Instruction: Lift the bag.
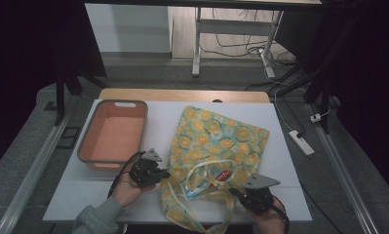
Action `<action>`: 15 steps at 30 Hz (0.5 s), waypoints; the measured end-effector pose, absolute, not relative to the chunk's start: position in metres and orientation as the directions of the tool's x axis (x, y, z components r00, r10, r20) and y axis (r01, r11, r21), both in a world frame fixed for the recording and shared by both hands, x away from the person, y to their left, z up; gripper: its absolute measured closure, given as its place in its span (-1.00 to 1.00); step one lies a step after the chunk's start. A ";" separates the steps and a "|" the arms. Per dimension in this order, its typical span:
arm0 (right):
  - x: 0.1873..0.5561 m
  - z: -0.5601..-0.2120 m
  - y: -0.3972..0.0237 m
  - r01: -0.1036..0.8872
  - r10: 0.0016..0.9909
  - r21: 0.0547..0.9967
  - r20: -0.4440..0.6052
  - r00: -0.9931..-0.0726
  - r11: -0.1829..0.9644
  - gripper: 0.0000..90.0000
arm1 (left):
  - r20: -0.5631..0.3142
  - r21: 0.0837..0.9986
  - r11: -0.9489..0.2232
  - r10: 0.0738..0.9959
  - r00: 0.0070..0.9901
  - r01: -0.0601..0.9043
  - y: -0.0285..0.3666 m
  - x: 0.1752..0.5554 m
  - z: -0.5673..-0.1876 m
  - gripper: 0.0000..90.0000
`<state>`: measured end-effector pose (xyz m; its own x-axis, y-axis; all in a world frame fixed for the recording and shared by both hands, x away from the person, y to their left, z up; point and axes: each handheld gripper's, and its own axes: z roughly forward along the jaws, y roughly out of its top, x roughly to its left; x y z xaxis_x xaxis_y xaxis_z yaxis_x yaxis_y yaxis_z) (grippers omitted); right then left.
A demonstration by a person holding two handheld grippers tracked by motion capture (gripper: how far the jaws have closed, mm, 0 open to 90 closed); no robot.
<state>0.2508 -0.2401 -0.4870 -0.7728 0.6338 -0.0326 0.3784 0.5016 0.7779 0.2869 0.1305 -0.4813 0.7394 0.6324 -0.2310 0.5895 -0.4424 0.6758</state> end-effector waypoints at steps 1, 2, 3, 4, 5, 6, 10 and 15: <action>0.250 -0.482 -0.242 0.368 0.633 0.794 -0.026 -0.774 0.483 0.99 | -0.242 0.686 -0.428 0.629 0.739 0.589 0.134 0.285 -0.478 0.98; 0.249 -0.477 -0.243 0.355 0.630 0.808 -0.026 -0.776 0.470 0.99 | -0.250 0.693 -0.417 0.625 0.739 0.588 0.138 0.284 -0.474 0.98; 0.247 -0.473 -0.243 0.342 0.628 0.816 -0.033 -0.778 0.467 0.99 | -0.260 0.700 -0.406 0.622 0.739 0.588 0.142 0.283 -0.471 0.98; 0.247 -0.469 -0.243 0.329 0.625 0.825 -0.037 -0.780 0.460 1.00 | -0.269 0.707 -0.394 0.618 0.738 0.587 0.145 0.281 -0.469 0.98; 0.246 -0.465 -0.243 0.319 0.621 0.831 -0.039 -0.783 0.455 1.00 | -0.279 0.714 -0.380 0.616 0.737 0.588 0.148 0.280 -0.466 0.98; 0.245 -0.461 -0.243 0.306 0.617 0.840 -0.042 -0.786 0.448 1.00 | -0.288 0.721 -0.369 0.610 0.738 0.587 0.152 0.279 -0.463 0.98; 0.244 -0.443 -0.243 0.261 0.610 0.863 -0.065 -0.790 0.431 1.00 | -0.318 0.753 -0.316 0.594 0.739 0.578 0.165 0.274 -0.449 0.98; 0.251 -0.420 -0.247 0.219 0.616 0.891 -0.084 -0.783 0.399 1.00 | -0.316 0.784 -0.284 0.584 0.748 0.553 0.174 0.271 -0.434 0.98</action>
